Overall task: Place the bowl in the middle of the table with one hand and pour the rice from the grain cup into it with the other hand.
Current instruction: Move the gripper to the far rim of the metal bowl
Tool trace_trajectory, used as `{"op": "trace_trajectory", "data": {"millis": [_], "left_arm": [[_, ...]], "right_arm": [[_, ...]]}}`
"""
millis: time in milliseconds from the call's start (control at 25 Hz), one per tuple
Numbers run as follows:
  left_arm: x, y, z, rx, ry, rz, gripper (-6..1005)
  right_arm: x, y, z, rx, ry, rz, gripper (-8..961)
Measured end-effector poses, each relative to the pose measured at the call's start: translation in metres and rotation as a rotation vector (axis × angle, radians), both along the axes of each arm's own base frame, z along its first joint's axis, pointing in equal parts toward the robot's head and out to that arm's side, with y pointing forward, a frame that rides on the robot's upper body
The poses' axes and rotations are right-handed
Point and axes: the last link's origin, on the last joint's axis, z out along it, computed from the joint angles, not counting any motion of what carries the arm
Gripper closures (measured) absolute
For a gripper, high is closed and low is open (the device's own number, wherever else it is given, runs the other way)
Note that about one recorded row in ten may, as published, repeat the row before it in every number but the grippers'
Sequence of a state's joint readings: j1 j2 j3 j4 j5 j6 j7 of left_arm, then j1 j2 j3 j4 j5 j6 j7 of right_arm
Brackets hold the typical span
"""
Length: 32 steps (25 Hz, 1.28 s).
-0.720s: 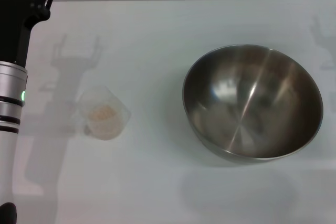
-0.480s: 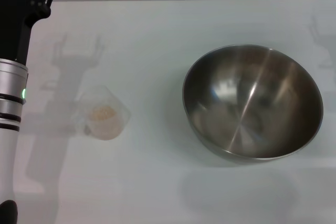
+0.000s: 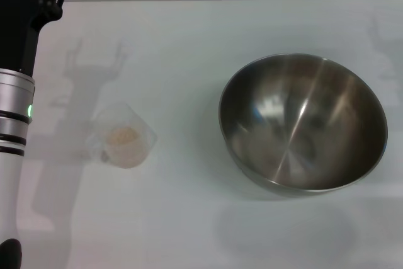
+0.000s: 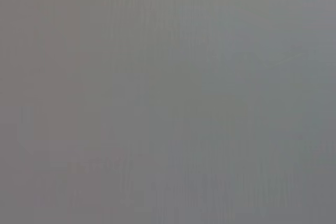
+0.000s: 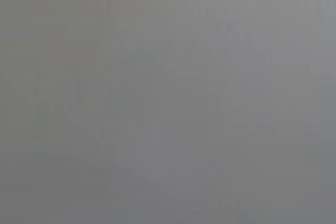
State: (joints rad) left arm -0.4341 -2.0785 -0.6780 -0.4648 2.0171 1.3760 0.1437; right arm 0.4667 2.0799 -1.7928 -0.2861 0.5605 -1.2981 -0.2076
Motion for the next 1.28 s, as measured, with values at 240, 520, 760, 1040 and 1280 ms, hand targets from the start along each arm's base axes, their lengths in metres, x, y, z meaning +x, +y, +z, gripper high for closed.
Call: {"op": "trace_trajectory", "data": {"millis": [240,520,760,1040,1280], "left_arm": [[0.0,0.0,0.0,0.0,0.0,0.0,159],[-0.003,-0.001,0.0,-0.002,-0.001,0.007,159],[-0.008,-0.002,0.001,-0.001,0.01,0.018,159],[-0.008,-0.002,0.003,0.005,0.013,0.016,159],[-0.01,-0.003,0.004,0.008,0.017,0.018,158]], "right_arm": [[-0.015,0.015,-0.009,-0.087,0.057,-0.023,221],[-0.052,0.024,-0.023,-0.296,0.087,-0.064,226],[-0.095,0.024,-0.021,-0.526,0.106,-0.172,230],[-0.145,0.008,0.001,-0.798,0.031,-0.326,235],[-0.168,-0.009,0.029,-0.986,-0.082,-0.515,239]]}}
